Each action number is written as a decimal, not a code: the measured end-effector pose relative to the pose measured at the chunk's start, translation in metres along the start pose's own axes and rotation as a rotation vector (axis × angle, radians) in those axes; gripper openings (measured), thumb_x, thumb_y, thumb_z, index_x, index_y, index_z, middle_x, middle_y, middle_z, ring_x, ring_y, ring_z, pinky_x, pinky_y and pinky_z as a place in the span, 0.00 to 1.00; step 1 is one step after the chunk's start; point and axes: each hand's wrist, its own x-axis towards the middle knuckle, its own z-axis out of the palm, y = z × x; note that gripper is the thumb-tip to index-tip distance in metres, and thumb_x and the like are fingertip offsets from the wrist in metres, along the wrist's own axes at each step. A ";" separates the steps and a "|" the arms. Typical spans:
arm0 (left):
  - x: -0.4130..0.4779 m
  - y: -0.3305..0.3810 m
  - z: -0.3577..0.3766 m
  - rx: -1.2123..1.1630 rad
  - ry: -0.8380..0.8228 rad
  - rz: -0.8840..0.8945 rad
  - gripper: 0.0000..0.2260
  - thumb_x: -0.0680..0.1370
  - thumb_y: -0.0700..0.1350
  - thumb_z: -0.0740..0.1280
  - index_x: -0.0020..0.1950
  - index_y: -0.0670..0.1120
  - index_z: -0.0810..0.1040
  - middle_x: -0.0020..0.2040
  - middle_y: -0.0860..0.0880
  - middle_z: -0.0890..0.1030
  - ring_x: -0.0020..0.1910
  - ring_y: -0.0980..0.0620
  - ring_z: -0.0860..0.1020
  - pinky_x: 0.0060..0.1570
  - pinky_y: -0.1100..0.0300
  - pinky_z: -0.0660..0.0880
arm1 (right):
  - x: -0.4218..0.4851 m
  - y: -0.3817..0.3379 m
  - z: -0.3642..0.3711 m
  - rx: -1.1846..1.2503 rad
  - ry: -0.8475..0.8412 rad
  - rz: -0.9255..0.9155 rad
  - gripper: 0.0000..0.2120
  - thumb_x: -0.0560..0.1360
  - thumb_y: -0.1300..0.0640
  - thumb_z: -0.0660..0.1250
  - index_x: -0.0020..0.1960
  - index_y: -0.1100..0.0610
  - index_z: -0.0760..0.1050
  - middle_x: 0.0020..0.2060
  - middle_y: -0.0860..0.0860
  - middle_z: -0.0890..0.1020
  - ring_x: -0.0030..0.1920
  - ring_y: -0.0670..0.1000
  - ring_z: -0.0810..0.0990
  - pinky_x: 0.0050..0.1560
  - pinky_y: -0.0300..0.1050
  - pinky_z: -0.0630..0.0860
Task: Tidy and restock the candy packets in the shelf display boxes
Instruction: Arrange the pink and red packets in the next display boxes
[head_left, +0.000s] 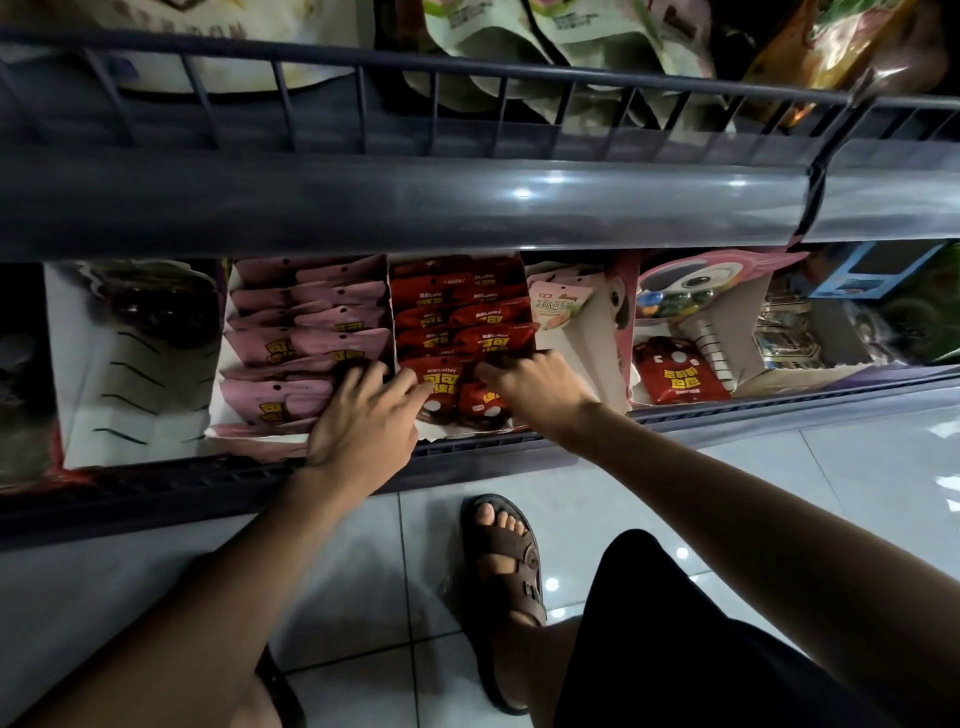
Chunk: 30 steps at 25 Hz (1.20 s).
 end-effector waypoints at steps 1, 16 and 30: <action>0.000 0.000 0.001 -0.001 0.000 -0.004 0.21 0.70 0.44 0.70 0.63 0.44 0.78 0.54 0.46 0.79 0.50 0.43 0.75 0.48 0.48 0.73 | 0.001 -0.001 0.004 0.016 0.010 0.022 0.17 0.80 0.58 0.59 0.68 0.54 0.66 0.51 0.54 0.81 0.45 0.53 0.80 0.40 0.43 0.70; 0.000 0.000 -0.001 -0.002 -0.019 -0.024 0.17 0.70 0.44 0.69 0.58 0.45 0.80 0.54 0.46 0.79 0.50 0.44 0.75 0.48 0.48 0.73 | 0.000 0.000 0.014 0.058 0.133 0.110 0.13 0.79 0.54 0.64 0.63 0.55 0.73 0.43 0.53 0.83 0.40 0.54 0.82 0.38 0.44 0.72; 0.001 0.003 -0.006 -0.008 -0.045 -0.029 0.14 0.70 0.44 0.68 0.55 0.46 0.79 0.51 0.49 0.78 0.49 0.44 0.73 0.47 0.48 0.71 | -0.076 0.080 0.016 0.448 0.434 0.855 0.19 0.76 0.46 0.66 0.60 0.58 0.73 0.59 0.56 0.74 0.57 0.53 0.72 0.53 0.47 0.73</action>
